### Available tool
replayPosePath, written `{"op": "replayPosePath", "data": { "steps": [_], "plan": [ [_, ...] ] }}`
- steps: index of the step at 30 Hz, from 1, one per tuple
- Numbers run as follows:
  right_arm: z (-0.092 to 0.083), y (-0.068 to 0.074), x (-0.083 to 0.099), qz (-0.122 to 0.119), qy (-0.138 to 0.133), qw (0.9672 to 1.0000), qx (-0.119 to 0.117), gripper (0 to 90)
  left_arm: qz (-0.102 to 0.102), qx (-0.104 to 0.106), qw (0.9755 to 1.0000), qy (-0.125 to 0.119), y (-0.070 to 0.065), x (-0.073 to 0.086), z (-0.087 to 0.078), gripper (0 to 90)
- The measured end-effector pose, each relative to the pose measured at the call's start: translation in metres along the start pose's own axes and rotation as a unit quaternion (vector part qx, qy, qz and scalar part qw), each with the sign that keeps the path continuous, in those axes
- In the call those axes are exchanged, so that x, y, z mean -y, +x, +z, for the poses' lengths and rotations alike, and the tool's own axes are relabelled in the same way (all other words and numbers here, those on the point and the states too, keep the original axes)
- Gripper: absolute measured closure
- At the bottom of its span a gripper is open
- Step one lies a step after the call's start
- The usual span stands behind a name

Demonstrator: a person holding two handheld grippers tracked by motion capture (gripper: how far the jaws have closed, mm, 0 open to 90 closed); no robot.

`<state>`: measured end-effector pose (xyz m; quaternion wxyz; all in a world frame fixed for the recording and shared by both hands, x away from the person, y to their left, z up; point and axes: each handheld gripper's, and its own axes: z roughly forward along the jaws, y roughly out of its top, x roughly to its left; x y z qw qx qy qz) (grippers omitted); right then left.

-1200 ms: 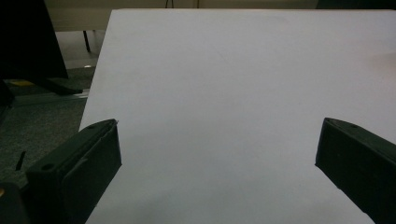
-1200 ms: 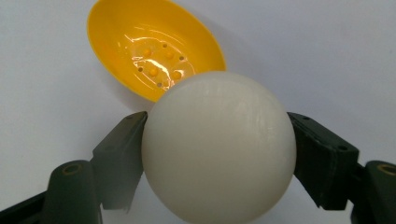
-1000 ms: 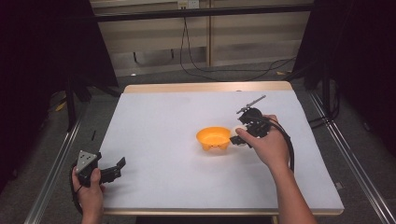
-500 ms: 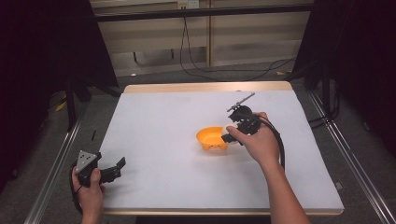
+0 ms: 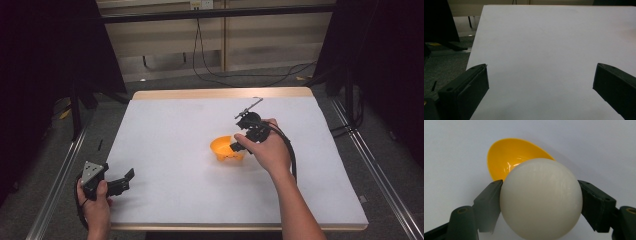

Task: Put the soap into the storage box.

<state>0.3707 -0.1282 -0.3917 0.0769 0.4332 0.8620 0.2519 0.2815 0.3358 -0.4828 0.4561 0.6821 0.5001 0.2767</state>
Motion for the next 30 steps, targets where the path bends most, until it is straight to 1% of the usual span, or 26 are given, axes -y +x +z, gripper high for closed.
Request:
{"op": "replayPosePath", "data": {
  "steps": [1,5,7,10,12,14,15,20,22,23,30],
  "plan": [
    [0.001,0.0,-0.001,-0.003,0.0,1.0,-0.001,24.4,0.0,0.0,1.0,0.0,0.0,0.0,0.0,0.0],
    [0.004,0.004,-0.005,-0.002,0.0,1.0,-0.003,24.4,-0.002,0.001,1.0,0.0,0.0,0.0,0.0,0.0],
    [0.007,0.005,-0.006,-0.003,-0.002,1.0,-0.003,24.4,0.0,0.002,1.0,0.0,0.0,0.0,0.0,0.0],
    [0.01,0.007,-0.008,0.003,-0.001,1.0,-0.006,24.3,-0.001,0.002,1.0,0.0,0.0,0.0,0.0,0.0],
    [0.013,0.007,-0.01,0.002,-0.005,1.0,-0.006,24.3,-0.001,0.003,1.0,-0.001,0.0,0.0,0.0,0.0],
    [0.014,0.009,-0.011,0.006,-0.002,1.0,-0.007,24.3,-0.001,0.003,1.0,-0.001,0.0,0.0,0.0,0.0],
    [0.015,0.008,-0.011,0.003,-0.003,1.0,-0.005,24.3,-0.001,0.003,1.0,-0.001,0.0,0.0,0.0,0.0],
    [0.019,0.01,-0.013,0.006,0.003,1.0,-0.002,24.3,-0.003,0.004,1.0,-0.001,0.0,0.0,0.0,0.0],
    [0.021,0.01,-0.013,0.005,0.004,1.0,-0.002,24.3,-0.001,0.003,1.0,-0.001,0.0,0.0,0.0,0.0],
    [0.022,0.01,-0.013,0.006,0.002,1.0,0.0,24.3,-0.003,0.004,1.0,-0.001,0.0,0.0,0.0,0.0],
    [0.027,0.011,-0.014,0.016,0.003,0.9999,-0.004,24.2,-0.001,0.003,1.0,0.0,0.0,0.0,0.0,0.0]
  ]
}}
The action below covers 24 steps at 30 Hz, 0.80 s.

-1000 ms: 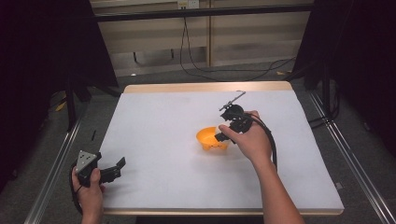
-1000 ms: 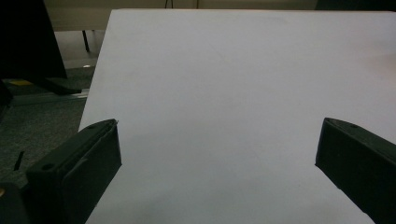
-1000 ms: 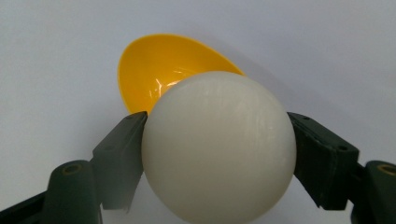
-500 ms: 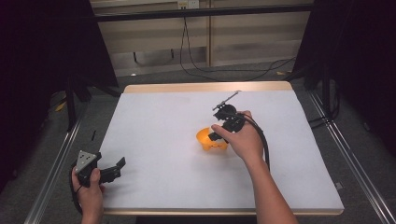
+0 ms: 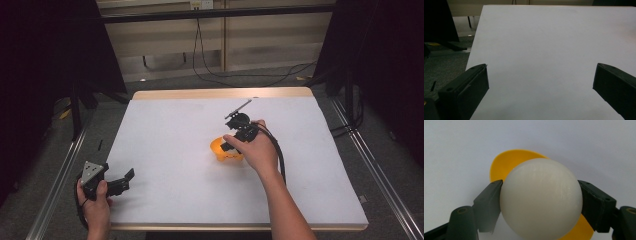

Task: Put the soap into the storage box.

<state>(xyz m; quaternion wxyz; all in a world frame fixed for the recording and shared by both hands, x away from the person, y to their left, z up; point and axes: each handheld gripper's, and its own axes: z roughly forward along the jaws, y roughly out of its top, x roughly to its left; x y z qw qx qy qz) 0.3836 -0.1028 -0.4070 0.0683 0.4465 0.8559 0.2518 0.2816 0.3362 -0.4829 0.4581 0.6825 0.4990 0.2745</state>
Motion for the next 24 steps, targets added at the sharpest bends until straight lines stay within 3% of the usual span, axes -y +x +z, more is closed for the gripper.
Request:
{"op": "replayPosePath", "data": {
  "steps": [24],
  "plan": [
    [0.0103,0.0009,0.0037,0.009,0.018,0.9998,0.005,24.2,-0.001,0.0,1.0,0.0,0.0,0.0,0.0,0.0]
  ]
}}
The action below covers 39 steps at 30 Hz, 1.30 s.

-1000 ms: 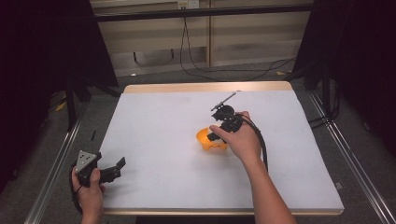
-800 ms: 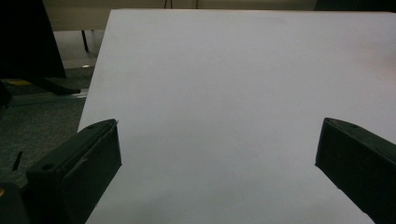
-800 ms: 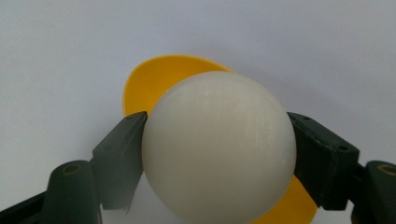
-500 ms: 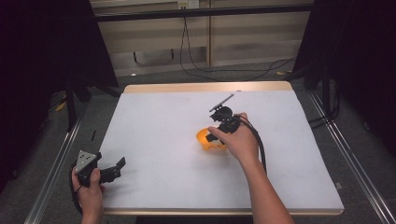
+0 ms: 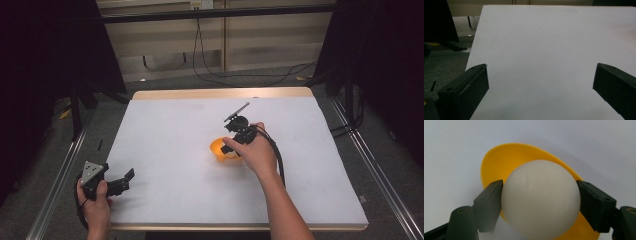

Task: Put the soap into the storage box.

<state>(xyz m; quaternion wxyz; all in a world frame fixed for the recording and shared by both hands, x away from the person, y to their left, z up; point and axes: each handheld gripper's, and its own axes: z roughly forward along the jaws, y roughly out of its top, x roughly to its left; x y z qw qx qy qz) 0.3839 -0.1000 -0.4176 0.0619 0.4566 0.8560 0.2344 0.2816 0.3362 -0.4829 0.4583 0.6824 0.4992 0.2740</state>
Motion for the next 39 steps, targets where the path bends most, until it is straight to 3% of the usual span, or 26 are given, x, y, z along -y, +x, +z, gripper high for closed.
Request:
{"op": "replayPosePath", "data": {
  "steps": [10,29,39],
  "plan": [
    [-0.01,-0.002,0.0,0.006,-0.015,0.9998,-0.007,23.6,-0.001,0.001,1.0,0.0,0.0,0.0,0.0,0.0],
    [-0.031,-0.018,0.019,0.016,-0.033,0.9993,0.01,16.5,0.001,-0.002,1.0,0.001,-0.001,0.0,0.0,0.0],
    [-0.042,-0.032,0.038,0.031,-0.049,0.9979,0.027,3.3,0.001,-0.001,1.0,0.002,-0.001,0.0,0.0,0.0]
  ]
}}
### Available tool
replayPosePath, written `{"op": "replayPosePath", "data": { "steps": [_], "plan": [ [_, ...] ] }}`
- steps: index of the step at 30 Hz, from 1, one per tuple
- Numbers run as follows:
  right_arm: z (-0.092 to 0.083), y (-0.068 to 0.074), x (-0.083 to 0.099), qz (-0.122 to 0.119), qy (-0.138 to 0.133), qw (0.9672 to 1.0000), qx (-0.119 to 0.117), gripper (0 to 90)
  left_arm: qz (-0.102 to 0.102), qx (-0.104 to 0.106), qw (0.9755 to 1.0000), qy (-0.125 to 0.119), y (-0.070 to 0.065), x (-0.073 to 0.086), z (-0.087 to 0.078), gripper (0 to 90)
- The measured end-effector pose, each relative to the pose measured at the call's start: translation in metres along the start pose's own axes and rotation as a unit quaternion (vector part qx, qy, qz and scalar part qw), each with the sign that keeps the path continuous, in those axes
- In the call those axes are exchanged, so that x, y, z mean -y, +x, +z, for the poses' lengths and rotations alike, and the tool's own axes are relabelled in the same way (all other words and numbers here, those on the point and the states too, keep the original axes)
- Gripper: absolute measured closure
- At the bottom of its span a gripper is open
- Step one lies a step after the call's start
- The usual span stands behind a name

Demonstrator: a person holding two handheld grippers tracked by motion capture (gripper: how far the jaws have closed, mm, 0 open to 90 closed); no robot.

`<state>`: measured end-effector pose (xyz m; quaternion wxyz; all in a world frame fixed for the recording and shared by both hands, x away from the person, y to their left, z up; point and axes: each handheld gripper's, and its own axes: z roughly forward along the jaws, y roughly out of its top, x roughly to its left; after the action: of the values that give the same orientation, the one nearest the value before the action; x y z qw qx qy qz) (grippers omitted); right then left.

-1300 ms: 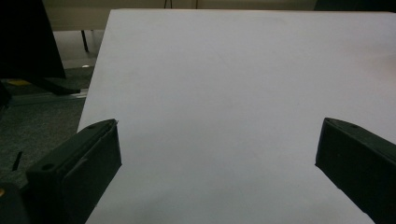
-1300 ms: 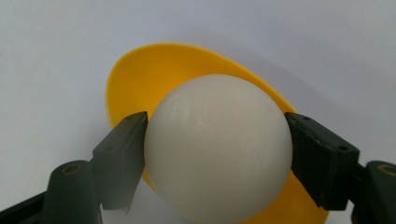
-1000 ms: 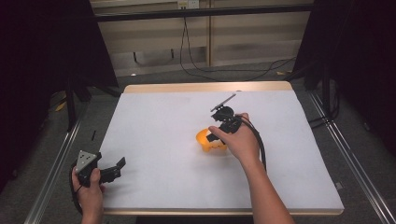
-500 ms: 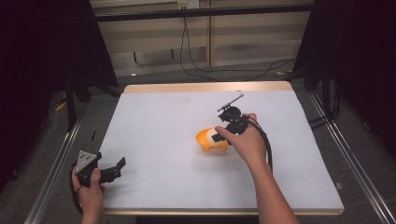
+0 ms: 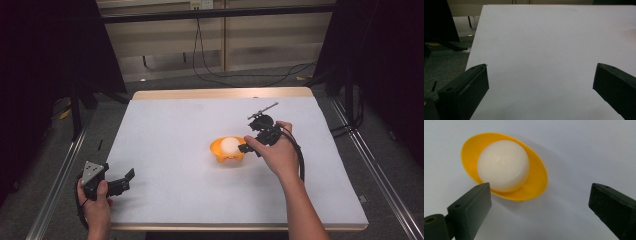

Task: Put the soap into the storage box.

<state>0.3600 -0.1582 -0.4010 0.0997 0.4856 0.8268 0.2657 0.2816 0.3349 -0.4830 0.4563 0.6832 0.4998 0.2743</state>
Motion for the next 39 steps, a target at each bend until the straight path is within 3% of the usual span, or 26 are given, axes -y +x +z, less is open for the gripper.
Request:
{"op": "replayPosePath", "data": {
  "steps": [4,20,39],
  "plan": [
    [-0.004,-0.006,0.008,0.008,-0.006,1.0,0.001,0.0,0.0,-0.002,1.0,0.001,0.0,0.0,0.0,0.0],
    [-0.013,-0.03,0.048,0.036,-0.019,0.999,0.02,0.0,0.003,-0.002,1.0,0.002,0.0,0.0,0.0,0.0],
    [-0.022,-0.055,0.1,0.058,-0.053,0.9961,0.04,0.0,0.003,-0.001,1.0,0.001,-0.001,0.0,0.0,0.0]
  ]
}}
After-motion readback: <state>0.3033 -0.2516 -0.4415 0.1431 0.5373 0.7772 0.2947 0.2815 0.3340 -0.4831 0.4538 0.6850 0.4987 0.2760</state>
